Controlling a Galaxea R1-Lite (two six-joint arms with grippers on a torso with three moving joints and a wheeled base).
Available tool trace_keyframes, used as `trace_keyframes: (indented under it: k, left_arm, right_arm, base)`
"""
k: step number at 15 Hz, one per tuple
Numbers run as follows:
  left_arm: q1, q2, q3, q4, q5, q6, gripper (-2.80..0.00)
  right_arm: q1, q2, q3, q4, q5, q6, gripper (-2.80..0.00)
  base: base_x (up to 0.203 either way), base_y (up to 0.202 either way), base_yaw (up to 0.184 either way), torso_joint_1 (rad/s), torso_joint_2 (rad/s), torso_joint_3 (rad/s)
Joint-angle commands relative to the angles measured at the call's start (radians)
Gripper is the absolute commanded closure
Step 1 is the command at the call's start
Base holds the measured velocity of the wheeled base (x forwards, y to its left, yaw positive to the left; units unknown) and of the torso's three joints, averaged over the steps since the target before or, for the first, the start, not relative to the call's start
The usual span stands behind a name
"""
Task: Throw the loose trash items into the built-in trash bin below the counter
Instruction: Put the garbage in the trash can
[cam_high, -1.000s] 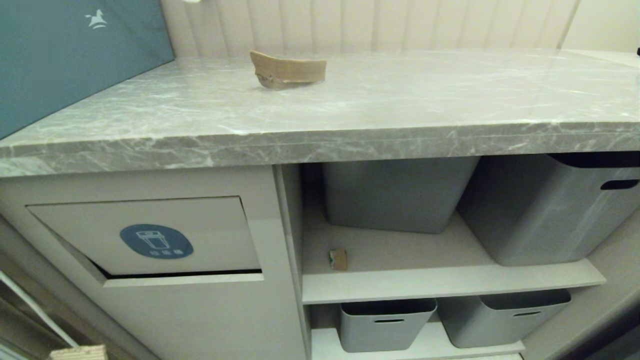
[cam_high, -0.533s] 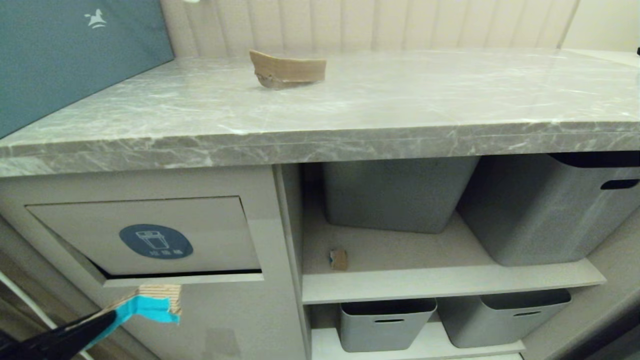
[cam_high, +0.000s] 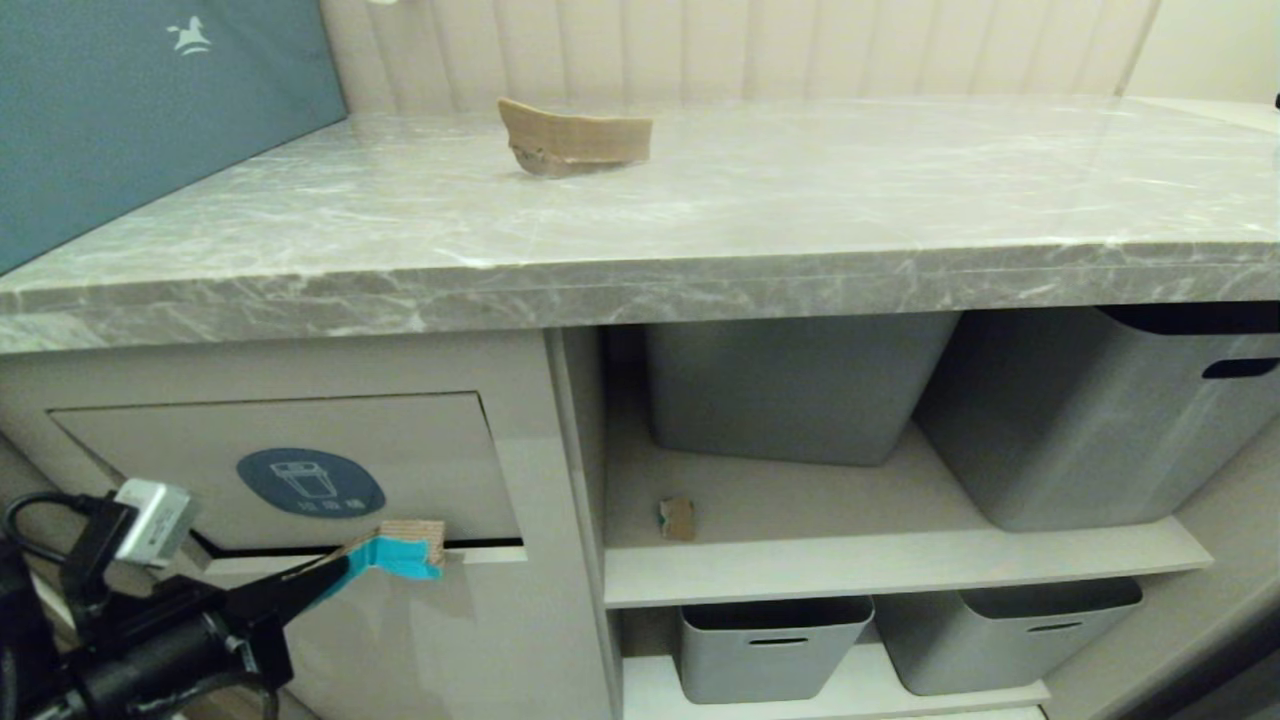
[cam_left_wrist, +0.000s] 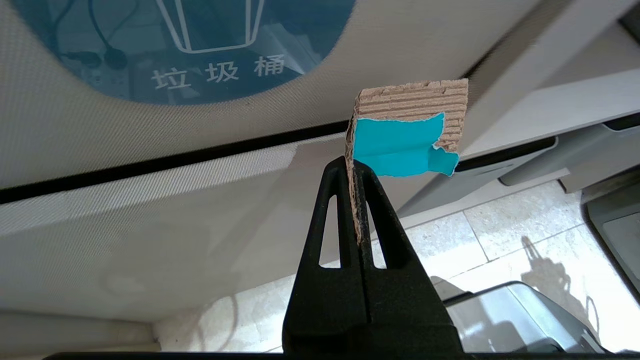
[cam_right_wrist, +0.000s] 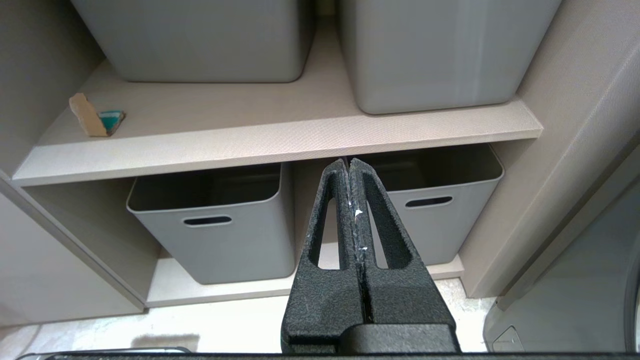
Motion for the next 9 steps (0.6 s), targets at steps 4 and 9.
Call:
trace_keyframes:
  k: [4,9]
  left_arm:
    - [0.002,0.274,0.007,-0.293,-0.002,-0.001,0.00]
    - [0.012,0.431,-0.046,-0.453,0.000,-0.018,0.00]
  right_arm:
    - [-0.001,0.002,0.002,0.000,0.000,0.000,0.00]
    - [0.000,0.002,0.002,0.000,0.000,0.000,0.00]
  base:
    - [0.000,0.000,0.000,0.000,0.00,0.000]
    - [0.000,0.000,0.000,0.000,0.00,0.000]
